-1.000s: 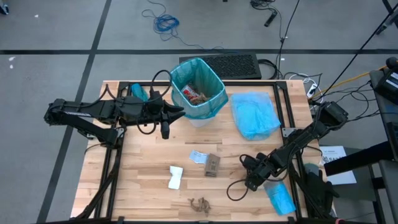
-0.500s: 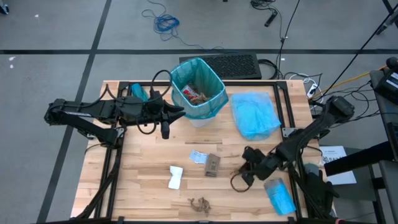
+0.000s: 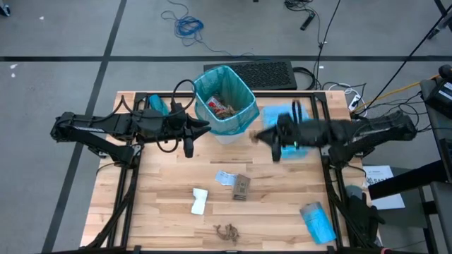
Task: Place trash/remove bag and relplace
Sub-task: Put the brown paper into the blue trash bag inside the white trash bin
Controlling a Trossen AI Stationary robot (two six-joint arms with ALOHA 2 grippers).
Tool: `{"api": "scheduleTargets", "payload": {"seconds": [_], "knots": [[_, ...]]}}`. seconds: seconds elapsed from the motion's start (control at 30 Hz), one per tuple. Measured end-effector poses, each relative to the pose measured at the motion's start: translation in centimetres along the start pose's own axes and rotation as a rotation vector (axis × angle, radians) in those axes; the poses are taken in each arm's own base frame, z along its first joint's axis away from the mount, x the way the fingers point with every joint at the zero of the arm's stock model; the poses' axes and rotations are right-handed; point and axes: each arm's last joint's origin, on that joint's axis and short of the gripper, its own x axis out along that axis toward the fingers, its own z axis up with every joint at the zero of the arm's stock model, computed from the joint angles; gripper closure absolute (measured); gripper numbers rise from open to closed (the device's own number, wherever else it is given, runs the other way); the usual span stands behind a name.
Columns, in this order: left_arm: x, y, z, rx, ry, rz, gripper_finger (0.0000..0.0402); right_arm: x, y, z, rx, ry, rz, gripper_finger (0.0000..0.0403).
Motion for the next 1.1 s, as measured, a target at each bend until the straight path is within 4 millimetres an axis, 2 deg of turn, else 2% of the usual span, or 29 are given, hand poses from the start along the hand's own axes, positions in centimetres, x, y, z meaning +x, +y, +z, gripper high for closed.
{"api": "scheduleTargets", "payload": {"seconds": [0.1, 0.2, 0.37, 0.53, 0.7, 0.87, 1.1], "knots": [[0.0, 0.0, 0.0, 0.003, -0.001, 0.003, 0.0313, 0.7, -1.0, 3.3, -0.059, -0.041, -0.017, 0.0403], [0.0, 0.0, 0.0, 0.013, -0.001, 0.003, 0.0313, 1.9, -2.3, 5.8, -0.098, -0.04, -0.029, 0.0403], [0.0, 0.0, 0.0, 0.017, -0.001, 0.004, 0.0314, 5.1, -4.5, 8.3, -0.126, -0.002, -0.008, 0.0403], [0.0, 0.0, 0.0, 0.017, 0.0, 0.004, 0.0314, 9.0, -7.1, 9.1, -0.129, 0.061, -0.011, 0.0403], [0.0, 0.0, 0.0, 0.018, 0.003, 0.005, 0.0314, 11.7, -9.7, 9.3, -0.109, 0.103, -0.04, 0.0403], [0.0, 0.0, 0.0, 0.018, 0.004, 0.005, 0.0314, 12.6, -11.2, 9.8, -0.095, 0.1, -0.059, 0.0394], [0.0, 0.0, -0.1, 0.02, 0.007, 0.006, 0.0314, 12.6, -11.4, 9.9, -0.096, 0.096, -0.053, 0.0339]]}}
